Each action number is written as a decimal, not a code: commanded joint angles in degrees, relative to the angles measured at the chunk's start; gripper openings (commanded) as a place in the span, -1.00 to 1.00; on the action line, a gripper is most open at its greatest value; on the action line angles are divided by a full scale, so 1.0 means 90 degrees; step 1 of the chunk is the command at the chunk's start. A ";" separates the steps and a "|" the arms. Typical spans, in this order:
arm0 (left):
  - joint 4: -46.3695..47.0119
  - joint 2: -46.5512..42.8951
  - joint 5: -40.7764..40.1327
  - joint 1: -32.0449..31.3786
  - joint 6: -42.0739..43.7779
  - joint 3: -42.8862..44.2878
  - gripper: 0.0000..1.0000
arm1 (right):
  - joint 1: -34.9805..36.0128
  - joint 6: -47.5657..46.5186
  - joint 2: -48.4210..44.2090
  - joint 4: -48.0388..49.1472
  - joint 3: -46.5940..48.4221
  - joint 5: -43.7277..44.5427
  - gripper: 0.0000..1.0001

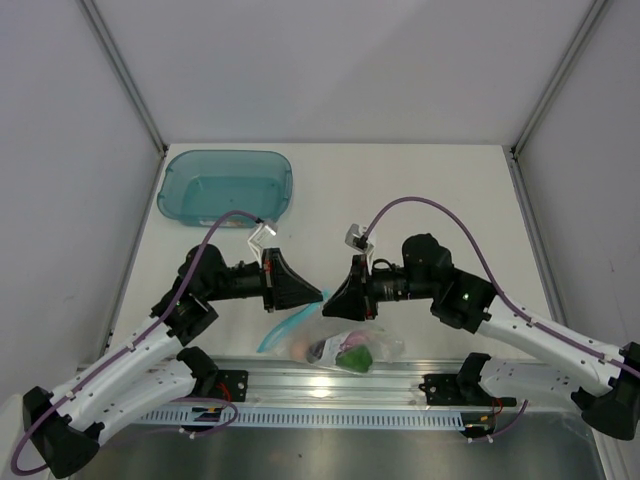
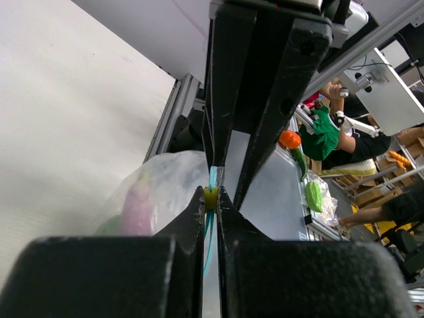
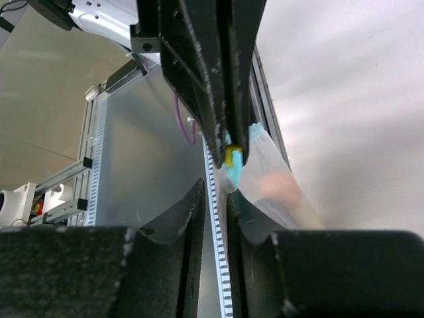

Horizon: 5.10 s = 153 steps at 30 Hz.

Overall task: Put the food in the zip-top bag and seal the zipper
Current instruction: Zip the zipper food storage bag.

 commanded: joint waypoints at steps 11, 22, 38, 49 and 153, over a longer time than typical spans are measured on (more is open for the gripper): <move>0.0430 0.0060 0.0425 0.0063 -0.0103 -0.0083 -0.99 | -0.0180 -0.0172 0.0388 0.0040 0.0544 0.0174 -1.00; -0.0019 0.0011 0.0327 0.0073 0.0219 -0.0171 -0.99 | -0.0249 0.0824 -0.0002 0.0646 0.0456 0.1085 -1.00; -0.0888 -0.0331 0.0044 0.0210 0.0590 -0.0122 -0.99 | -0.0356 0.1215 -0.0227 0.0763 0.0231 0.1222 -1.00; -0.0947 -0.0282 0.0122 0.0229 0.0610 -0.0025 -0.99 | -0.0347 0.1234 -0.0247 0.0891 0.0173 0.1221 -1.00; -0.1494 -0.0741 0.0464 0.0425 0.0746 0.0034 -0.99 | -0.0942 -0.0182 0.1384 -0.0887 0.1540 -0.1571 -0.53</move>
